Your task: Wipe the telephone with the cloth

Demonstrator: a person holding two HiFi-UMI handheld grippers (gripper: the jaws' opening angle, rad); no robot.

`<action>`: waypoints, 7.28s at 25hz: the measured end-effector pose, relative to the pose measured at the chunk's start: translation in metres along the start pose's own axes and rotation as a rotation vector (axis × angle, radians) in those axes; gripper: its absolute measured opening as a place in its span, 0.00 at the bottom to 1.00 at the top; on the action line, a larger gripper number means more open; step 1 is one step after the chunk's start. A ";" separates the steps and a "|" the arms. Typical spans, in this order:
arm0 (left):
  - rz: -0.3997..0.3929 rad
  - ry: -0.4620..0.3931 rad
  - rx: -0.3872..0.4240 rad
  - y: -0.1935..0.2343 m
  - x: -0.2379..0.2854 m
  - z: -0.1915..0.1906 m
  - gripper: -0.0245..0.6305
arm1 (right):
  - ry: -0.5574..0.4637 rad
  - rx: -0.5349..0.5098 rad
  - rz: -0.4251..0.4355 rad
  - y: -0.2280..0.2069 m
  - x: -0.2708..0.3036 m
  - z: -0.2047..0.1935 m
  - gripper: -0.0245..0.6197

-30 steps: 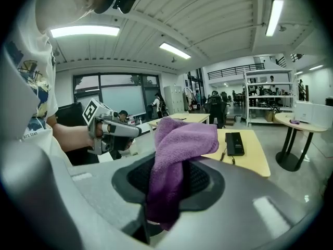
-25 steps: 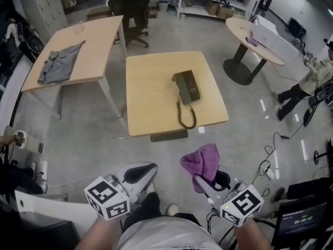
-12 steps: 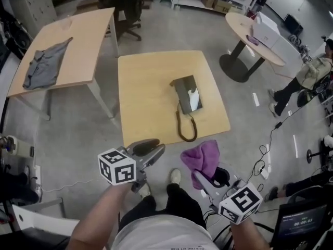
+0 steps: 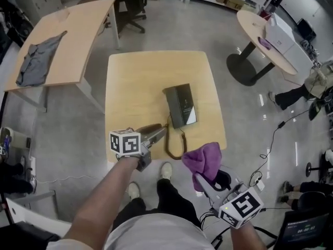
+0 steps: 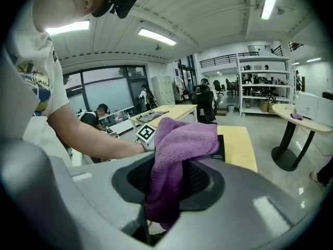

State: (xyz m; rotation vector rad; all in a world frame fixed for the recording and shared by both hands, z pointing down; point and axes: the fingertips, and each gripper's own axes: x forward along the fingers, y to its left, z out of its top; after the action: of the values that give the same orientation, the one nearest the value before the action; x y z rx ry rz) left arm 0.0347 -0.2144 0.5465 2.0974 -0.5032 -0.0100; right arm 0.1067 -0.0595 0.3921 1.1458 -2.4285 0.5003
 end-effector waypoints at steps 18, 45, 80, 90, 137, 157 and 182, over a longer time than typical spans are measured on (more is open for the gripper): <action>0.086 -0.029 -0.083 0.086 0.085 0.030 0.26 | 0.105 0.018 0.060 -0.103 0.009 -0.015 0.22; 0.006 -0.048 -0.096 0.033 0.052 0.041 0.16 | 0.055 0.036 0.070 -0.106 0.027 0.003 0.22; -0.272 -0.152 0.060 -0.149 -0.134 0.079 0.16 | -0.245 -0.207 0.164 0.037 0.087 0.181 0.22; -0.259 -0.156 0.077 -0.150 -0.132 0.080 0.16 | -0.179 -0.251 0.150 0.054 0.097 0.166 0.22; -0.239 -0.157 0.127 -0.155 -0.126 0.062 0.16 | -0.050 -0.338 0.077 0.084 0.081 0.136 0.22; -0.272 -0.239 0.089 -0.158 -0.152 0.085 0.16 | 0.084 -0.190 0.112 0.106 0.060 0.041 0.22; -0.323 -0.166 0.099 -0.170 -0.139 0.059 0.16 | -0.122 -0.177 0.084 0.048 0.071 0.141 0.22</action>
State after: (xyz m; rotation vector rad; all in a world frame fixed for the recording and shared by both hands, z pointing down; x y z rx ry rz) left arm -0.0448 -0.1331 0.3498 2.2666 -0.2611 -0.3547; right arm -0.0013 -0.1440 0.3003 1.0301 -2.5747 0.2398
